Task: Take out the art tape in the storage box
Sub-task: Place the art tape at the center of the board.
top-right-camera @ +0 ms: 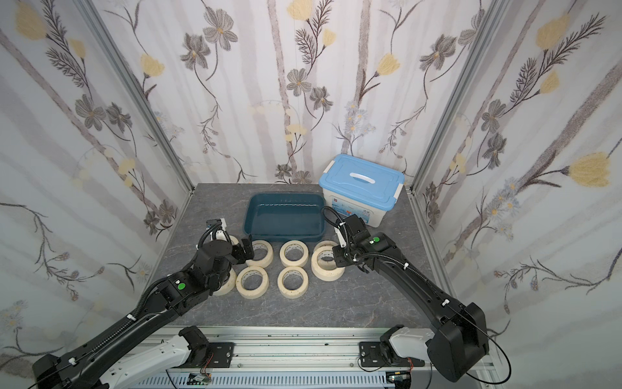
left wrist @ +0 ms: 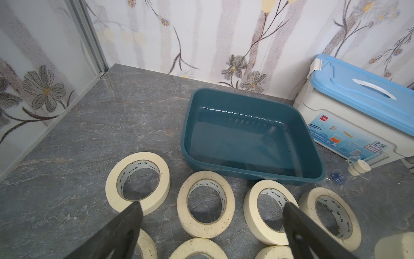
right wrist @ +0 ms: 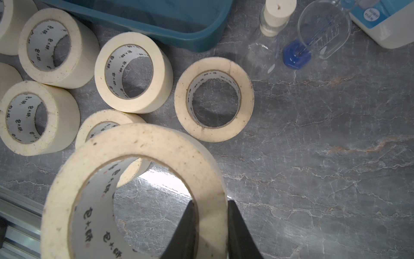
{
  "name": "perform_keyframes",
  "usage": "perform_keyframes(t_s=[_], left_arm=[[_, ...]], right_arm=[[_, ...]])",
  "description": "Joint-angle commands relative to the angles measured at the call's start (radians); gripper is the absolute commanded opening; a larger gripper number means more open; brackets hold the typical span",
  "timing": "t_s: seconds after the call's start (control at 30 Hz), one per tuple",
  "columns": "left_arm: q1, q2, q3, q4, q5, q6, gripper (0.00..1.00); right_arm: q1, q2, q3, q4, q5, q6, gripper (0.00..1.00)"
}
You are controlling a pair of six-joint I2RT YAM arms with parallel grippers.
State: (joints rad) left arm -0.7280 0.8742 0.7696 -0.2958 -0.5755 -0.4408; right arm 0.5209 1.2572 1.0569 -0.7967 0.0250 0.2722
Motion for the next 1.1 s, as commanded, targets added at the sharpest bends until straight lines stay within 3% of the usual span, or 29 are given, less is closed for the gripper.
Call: perform_keyframes(t_s=[0.0, 0.7, 1.07], left_arm=[[0.006, 0.006, -0.001, 0.042, -0.030, 0.014, 1.00], [0.016, 0.006, -0.001, 0.035, -0.042, 0.003, 1.00], [0.016, 0.008, 0.004, 0.027, -0.043, -0.001, 1.00]], right_arm=[[0.001, -0.023, -0.042, 0.031, -0.034, 0.040, 0.22], [0.010, 0.002, -0.335, 0.277, -0.017, 0.151, 0.22], [0.010, 0.047, -0.372, 0.347, 0.015, 0.149, 0.23]])
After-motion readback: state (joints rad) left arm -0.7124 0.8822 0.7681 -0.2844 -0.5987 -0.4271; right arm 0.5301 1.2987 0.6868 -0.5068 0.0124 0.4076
